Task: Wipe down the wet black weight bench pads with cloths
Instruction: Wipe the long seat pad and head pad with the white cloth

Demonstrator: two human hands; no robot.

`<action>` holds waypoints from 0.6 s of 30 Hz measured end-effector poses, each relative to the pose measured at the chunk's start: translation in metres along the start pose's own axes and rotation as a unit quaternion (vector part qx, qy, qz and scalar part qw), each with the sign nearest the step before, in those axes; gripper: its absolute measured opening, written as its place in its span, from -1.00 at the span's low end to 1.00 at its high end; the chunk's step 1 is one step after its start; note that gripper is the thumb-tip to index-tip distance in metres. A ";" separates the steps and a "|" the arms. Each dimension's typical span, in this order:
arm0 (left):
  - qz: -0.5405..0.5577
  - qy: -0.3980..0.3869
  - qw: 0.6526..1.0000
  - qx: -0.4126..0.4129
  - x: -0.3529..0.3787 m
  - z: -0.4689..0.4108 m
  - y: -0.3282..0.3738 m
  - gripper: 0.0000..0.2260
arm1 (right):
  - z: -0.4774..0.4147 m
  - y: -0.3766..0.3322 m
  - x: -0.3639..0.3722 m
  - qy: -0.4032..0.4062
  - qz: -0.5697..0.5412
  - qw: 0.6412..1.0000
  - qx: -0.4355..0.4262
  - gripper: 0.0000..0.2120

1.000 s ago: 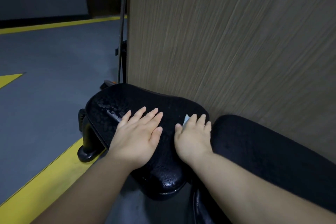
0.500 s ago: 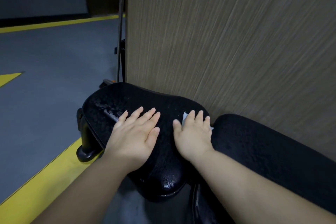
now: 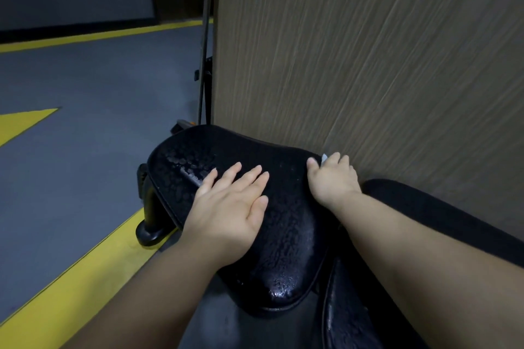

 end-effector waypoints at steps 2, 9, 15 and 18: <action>-0.002 0.001 1.000 -0.001 -0.001 0.000 0.000 -0.27 | 0.030 -0.012 0.005 -0.005 0.049 0.998 -0.047 -0.30; -0.010 -0.010 1.000 -0.002 -0.001 0.000 0.000 -0.24 | 0.111 -0.033 0.012 -0.036 0.085 0.987 -0.131 -0.32; -0.014 -0.015 1.000 0.001 -0.001 0.000 0.000 -0.29 | 0.071 -0.029 0.008 -0.014 0.052 0.995 -0.088 -0.29; -0.009 -0.016 1.000 -0.001 -0.001 0.001 0.000 -0.41 | 0.043 -0.021 0.001 -0.001 0.028 0.997 -0.074 -0.31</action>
Point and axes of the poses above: each hand's wrist, its own z-axis away from the middle knuckle, its own x-axis out of the palm, y = z × x, the point moved 8 cm from there along -z, towards the middle knuckle, and after that the axes turned 7 degrees about -x, right-handed, at the moved point
